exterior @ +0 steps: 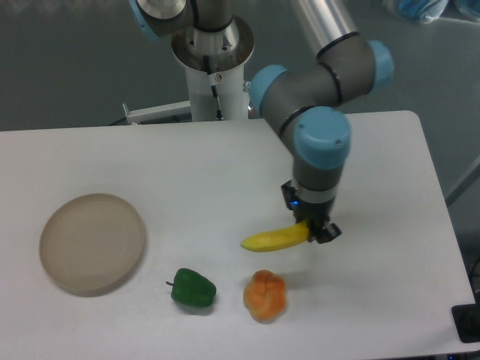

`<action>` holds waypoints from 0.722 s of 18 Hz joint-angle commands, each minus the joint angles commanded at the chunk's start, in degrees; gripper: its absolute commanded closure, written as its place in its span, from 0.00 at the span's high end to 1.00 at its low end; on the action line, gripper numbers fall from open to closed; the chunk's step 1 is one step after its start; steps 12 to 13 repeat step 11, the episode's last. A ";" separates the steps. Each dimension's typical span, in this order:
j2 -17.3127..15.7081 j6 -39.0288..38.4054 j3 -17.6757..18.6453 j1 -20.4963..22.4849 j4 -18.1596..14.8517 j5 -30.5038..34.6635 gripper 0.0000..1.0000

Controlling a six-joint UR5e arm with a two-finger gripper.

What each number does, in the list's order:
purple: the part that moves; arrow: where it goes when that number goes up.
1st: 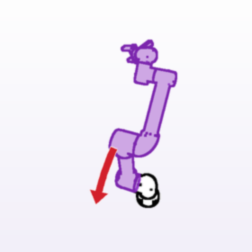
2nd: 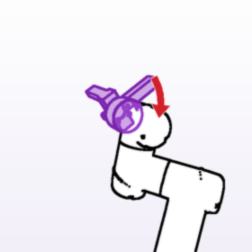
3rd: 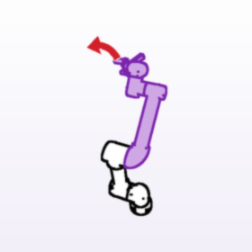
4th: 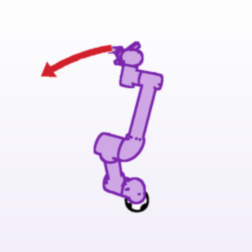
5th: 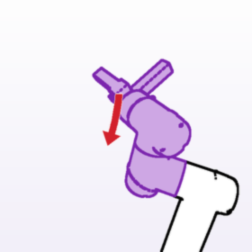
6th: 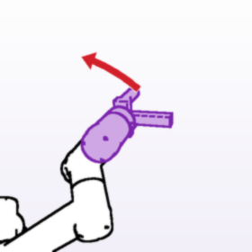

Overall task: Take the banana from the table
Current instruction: 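Lift the grasped banana up off the table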

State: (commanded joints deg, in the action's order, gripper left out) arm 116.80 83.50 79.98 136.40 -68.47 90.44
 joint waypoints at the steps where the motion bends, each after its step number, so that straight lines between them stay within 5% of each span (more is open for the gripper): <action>1: 0.26 0.00 -0.09 1.05 0.00 -0.17 0.00; 13: 2.38 5.80 -0.26 3.09 0.70 -0.26 0.03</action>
